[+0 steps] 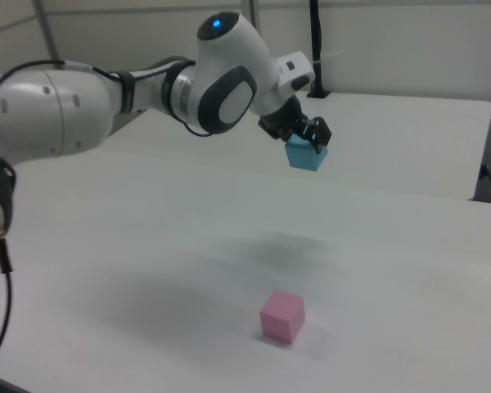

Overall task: Put blue cube on pink cube
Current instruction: 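Lift the light-blue cube and carry it over the pink cube, then lower the light-blue cube onto the pink cube's top face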

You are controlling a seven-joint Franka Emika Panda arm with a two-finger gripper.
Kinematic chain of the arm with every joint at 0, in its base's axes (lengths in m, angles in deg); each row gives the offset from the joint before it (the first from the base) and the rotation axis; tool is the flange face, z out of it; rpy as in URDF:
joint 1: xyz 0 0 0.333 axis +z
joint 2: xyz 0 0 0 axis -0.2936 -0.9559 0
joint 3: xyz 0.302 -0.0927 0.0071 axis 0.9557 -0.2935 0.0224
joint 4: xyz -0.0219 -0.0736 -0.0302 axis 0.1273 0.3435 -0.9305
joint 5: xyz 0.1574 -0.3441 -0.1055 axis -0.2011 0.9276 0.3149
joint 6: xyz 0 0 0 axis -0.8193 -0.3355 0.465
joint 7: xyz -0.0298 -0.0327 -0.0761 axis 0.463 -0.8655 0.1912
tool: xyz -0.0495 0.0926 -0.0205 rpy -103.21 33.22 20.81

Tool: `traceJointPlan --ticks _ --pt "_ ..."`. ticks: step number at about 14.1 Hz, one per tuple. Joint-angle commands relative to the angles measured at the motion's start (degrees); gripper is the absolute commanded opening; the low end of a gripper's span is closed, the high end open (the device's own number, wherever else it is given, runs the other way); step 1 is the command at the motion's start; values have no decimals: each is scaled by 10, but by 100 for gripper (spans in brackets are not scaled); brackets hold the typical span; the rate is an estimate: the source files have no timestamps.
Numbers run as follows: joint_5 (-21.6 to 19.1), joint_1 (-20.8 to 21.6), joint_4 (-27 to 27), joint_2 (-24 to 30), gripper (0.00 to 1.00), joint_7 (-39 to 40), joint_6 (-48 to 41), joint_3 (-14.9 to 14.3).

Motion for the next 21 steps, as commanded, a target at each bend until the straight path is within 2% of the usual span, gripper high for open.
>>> traceJointPlan --ticks 1,4,8,11,13,15,17,21 --pt "-21 -18 123 117 51 79 -36 0" --pt "-21 -31 141 176 51 136 -175 0" --pt "-19 -38 270 255 56 151 -188 -2" --pt "-13 -36 299 256 56 151 -174 -3" --pt "7 -36 345 255 56 152 -112 -3" --pt "14 -36 368 252 56 152 -69 -14" --pt "14 -32 374 239 56 151 -44 -32" --pt "21 -32 376 216 57 154 -32 -48"
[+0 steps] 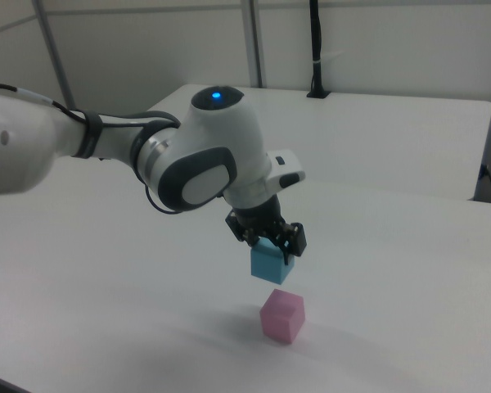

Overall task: Put blue cube on pink cube
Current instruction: 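Lower the light-blue cube onto the pink cube's top face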

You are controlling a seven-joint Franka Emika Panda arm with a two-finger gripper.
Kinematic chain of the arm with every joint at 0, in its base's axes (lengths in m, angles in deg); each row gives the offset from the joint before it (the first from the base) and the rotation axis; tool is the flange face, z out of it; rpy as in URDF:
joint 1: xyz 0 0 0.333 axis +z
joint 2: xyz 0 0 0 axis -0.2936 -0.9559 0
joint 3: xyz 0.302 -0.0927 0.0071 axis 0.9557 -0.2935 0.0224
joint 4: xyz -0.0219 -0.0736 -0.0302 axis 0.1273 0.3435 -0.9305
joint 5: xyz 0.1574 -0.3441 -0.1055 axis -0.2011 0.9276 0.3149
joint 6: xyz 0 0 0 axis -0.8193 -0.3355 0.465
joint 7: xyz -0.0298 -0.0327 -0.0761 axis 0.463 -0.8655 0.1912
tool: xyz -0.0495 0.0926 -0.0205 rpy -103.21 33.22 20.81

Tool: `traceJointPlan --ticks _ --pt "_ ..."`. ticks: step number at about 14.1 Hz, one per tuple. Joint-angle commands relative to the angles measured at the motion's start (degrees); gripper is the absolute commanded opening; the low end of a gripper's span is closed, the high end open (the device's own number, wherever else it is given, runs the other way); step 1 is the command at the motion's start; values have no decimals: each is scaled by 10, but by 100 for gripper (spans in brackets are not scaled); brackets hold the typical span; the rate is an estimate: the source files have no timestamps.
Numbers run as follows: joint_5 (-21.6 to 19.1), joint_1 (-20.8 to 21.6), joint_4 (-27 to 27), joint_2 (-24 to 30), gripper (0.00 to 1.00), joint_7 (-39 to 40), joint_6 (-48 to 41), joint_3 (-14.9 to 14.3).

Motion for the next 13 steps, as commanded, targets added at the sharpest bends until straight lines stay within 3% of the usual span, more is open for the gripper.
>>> traceJointPlan --ticks 1,7,13 --pt "18 7 18 -10 57 9 19 -18" --pt "30 4 19 -47 61 8 48 -18" --pt "31 4 19 -49 67 8 46 -19"
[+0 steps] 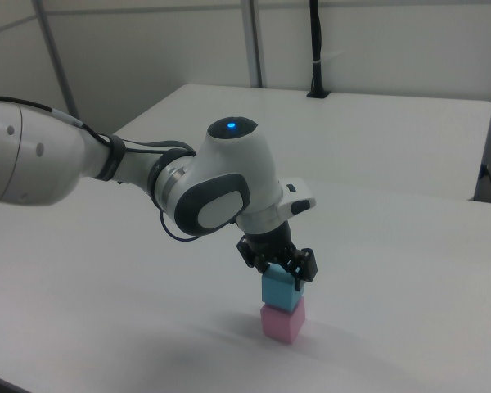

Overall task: Put blue cube on pink cube
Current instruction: 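Lower the light-blue cube onto the pink cube's top face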

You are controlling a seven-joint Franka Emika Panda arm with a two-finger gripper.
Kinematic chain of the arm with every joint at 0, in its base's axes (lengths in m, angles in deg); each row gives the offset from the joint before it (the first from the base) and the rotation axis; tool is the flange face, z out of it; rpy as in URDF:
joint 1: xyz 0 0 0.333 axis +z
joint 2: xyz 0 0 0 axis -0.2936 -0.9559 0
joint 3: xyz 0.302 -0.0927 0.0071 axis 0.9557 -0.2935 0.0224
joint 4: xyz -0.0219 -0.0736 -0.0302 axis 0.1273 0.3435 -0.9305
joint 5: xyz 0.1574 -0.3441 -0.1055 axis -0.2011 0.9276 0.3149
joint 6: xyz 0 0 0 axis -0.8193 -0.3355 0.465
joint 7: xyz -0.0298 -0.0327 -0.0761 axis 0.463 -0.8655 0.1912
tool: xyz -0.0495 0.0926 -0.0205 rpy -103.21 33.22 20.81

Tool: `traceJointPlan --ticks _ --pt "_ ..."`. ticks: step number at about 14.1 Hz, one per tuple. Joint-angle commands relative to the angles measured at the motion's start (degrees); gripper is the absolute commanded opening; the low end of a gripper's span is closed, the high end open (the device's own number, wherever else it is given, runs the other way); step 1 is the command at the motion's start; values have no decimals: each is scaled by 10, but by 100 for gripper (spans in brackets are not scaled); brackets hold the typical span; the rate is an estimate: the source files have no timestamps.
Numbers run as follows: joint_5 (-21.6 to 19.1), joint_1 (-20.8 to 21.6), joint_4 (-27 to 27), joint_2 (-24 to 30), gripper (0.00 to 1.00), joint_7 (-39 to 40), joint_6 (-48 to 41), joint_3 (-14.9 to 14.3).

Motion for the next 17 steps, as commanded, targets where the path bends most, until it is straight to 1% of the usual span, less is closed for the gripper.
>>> traceJointPlan --ticks 1,7,9,13,14,15,16,17 --pt "8 4 10 4 67 7 9 -6" --pt "8 3 7 24 67 8 -6 -7" --pt "8 3 8 31 67 23 -21 -12" --pt "8 4 10 31 67 25 -27 -12" --pt "8 4 10 30 69 24 -27 -12" --pt "8 4 11 30 74 24 -27 -12" --pt "8 4 11 30 83 24 -28 -12" --pt "8 4 11 30 100 20 -28 -12"
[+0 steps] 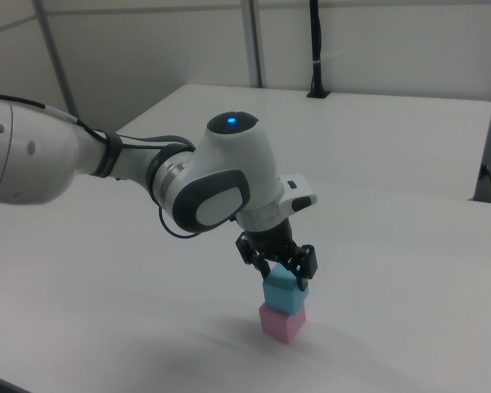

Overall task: Put blue cube on pink cube
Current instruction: 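Lower the light-blue cube onto the pink cube's top face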

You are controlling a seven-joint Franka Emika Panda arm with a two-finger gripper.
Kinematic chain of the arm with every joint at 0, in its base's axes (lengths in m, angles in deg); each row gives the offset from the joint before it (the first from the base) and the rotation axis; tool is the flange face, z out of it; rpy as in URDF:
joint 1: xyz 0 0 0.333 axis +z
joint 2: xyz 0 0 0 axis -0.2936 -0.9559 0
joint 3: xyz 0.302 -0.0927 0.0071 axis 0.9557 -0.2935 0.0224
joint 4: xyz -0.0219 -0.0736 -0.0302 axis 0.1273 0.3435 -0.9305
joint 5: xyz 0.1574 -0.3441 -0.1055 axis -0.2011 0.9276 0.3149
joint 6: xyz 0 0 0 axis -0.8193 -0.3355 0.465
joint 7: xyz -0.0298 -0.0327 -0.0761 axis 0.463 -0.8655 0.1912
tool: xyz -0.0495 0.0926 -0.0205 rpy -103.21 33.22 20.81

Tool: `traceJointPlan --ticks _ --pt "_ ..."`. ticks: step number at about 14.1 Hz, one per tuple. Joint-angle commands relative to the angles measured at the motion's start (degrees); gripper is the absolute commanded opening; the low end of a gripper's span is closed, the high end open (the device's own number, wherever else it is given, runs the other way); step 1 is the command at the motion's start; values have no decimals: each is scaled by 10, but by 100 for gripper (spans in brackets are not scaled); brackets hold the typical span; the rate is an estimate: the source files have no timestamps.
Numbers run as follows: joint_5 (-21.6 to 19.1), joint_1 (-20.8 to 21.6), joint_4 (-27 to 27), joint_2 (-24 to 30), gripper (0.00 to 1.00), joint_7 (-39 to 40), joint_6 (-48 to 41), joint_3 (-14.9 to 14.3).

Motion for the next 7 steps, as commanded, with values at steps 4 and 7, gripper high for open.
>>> traceJointPlan --ticks 4,7 --pt "8 9 6 17 100 3 -26 -5" --pt "8 19 -44 26 100 -16 -89 1"
